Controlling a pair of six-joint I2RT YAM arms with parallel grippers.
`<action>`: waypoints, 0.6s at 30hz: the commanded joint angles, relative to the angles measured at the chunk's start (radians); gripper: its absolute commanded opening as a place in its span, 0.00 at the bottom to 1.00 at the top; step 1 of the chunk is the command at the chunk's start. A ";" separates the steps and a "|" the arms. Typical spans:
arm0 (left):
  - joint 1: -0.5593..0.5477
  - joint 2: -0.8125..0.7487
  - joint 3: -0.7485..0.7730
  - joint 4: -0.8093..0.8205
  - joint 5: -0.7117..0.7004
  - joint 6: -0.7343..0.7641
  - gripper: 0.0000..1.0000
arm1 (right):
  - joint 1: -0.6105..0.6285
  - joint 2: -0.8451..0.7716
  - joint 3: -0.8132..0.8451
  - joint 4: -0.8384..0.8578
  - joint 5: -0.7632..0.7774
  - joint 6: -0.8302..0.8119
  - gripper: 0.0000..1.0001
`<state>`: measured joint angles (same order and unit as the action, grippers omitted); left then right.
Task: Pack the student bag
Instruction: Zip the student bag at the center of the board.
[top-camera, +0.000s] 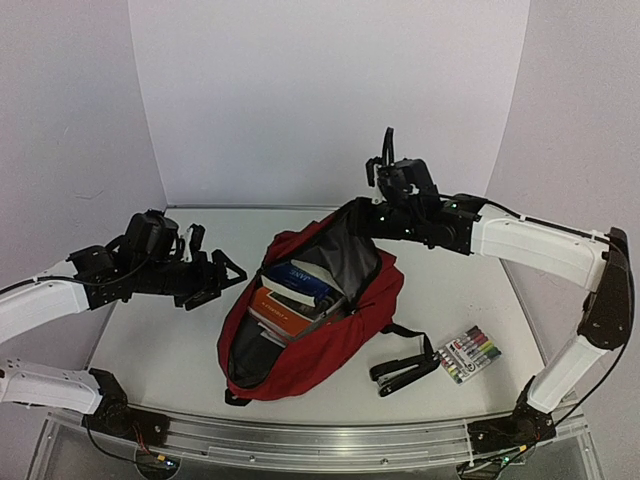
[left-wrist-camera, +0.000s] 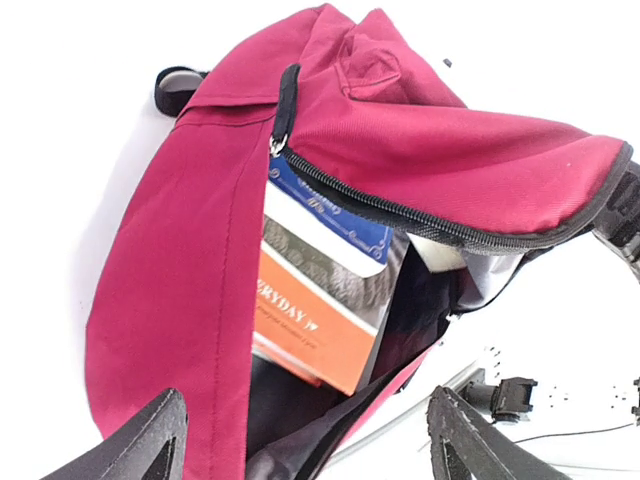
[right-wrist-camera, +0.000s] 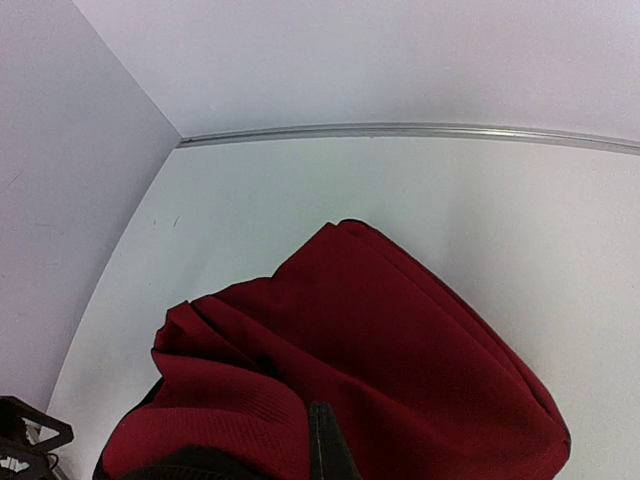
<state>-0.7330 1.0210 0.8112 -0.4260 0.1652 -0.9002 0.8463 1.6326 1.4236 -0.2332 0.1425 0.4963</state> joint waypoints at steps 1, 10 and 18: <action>0.000 -0.029 -0.032 0.084 0.042 -0.057 0.85 | 0.113 0.022 0.033 0.015 -0.045 -0.041 0.00; 0.000 -0.061 -0.033 0.103 0.061 -0.092 0.88 | 0.341 0.052 -0.006 0.015 -0.118 -0.042 0.14; 0.003 -0.119 -0.040 0.087 0.032 -0.061 0.94 | 0.398 -0.068 -0.069 0.004 -0.223 -0.002 0.72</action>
<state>-0.7330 0.9451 0.7738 -0.3653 0.2071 -0.9765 1.2462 1.6697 1.3963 -0.2324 -0.0695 0.4617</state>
